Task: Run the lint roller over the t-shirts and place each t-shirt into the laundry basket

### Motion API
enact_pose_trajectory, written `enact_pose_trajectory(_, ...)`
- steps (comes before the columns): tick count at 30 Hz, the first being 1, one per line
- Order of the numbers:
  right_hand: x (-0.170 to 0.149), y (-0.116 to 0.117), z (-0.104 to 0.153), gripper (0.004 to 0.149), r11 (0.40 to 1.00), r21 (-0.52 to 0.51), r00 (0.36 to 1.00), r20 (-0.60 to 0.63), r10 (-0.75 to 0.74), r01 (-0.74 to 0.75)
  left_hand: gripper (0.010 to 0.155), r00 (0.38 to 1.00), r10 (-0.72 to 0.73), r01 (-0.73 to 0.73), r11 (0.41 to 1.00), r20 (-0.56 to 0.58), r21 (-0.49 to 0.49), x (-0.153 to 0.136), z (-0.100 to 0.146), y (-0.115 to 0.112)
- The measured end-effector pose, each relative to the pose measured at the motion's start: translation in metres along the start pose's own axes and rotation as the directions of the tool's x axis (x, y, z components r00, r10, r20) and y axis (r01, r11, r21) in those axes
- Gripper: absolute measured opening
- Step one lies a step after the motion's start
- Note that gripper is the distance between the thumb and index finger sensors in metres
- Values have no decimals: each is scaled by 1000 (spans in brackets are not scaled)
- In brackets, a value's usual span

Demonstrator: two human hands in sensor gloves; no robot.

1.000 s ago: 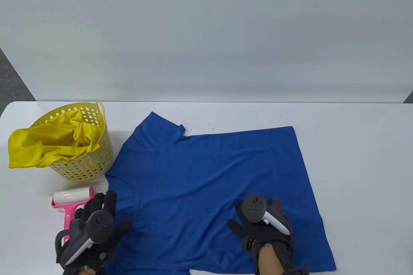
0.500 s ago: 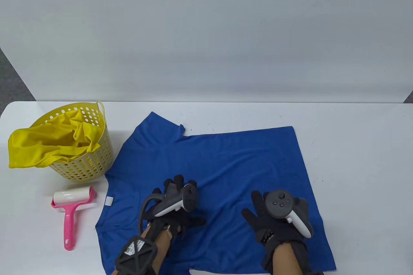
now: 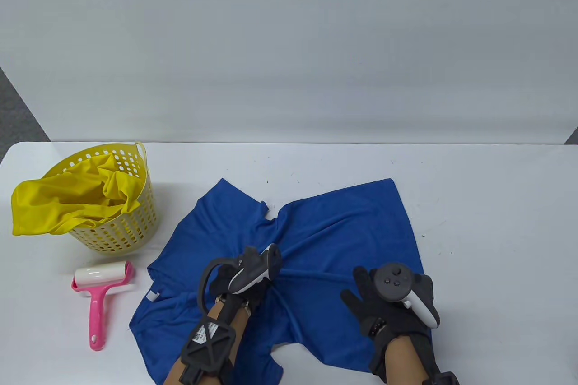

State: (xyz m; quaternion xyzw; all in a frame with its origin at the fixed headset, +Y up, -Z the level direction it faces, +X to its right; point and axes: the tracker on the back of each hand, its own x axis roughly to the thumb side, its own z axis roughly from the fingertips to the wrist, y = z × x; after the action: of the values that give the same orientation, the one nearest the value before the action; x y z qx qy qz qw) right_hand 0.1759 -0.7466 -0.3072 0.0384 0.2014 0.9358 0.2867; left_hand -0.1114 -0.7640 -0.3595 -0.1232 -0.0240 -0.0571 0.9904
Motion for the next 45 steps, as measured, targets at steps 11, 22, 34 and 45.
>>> enact_pose_trajectory(11,6,2,0,73,999,-11,999,19,39,-39,46,660,651,-749,609,375,261,-77,50,51)
enact_pose_trajectory(22,5,2,1,73,999,-8,999,15,41,-41,47,680,526,-731,540,511,417,-79,82,86)
enact_pose_trajectory(34,7,1,2,74,999,5,999,14,32,-33,129,939,166,-52,934,301,-354,-1,14,-21)
enact_pose_trajectory(45,13,13,0,73,995,37,996,21,92,-93,74,989,90,-103,989,121,104,-17,30,2)
